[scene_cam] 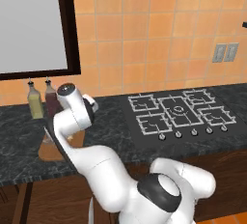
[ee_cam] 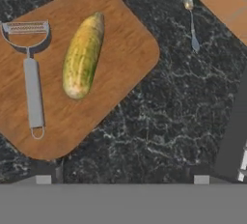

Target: Place the appropriate cutting tool for cutting the cucumber skin on the cutting board.

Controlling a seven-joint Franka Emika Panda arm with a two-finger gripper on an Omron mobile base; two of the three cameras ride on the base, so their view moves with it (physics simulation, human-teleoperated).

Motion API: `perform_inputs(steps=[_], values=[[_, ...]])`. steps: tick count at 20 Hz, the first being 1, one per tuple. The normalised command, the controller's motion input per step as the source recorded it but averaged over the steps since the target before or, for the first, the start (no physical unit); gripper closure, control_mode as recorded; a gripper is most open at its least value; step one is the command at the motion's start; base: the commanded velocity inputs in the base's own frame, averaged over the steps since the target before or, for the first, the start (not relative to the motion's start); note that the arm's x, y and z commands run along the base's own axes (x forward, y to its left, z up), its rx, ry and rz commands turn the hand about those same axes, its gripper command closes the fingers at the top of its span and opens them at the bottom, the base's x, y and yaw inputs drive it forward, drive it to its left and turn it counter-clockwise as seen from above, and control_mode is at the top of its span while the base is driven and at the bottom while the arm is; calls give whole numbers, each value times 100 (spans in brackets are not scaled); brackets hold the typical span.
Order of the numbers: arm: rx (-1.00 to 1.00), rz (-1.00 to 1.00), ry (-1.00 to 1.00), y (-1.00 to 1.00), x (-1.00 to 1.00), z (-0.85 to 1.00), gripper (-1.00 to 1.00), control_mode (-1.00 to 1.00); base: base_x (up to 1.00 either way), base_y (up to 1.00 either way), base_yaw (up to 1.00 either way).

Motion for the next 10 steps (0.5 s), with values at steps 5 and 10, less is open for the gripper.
perform_inputs(steps=[5, 10], values=[[12, 0, -11, -100, 0, 21, -100, -100, 0, 0, 0], [12, 0, -8, -100, 0, 23, -100, -100, 0, 0, 0]])
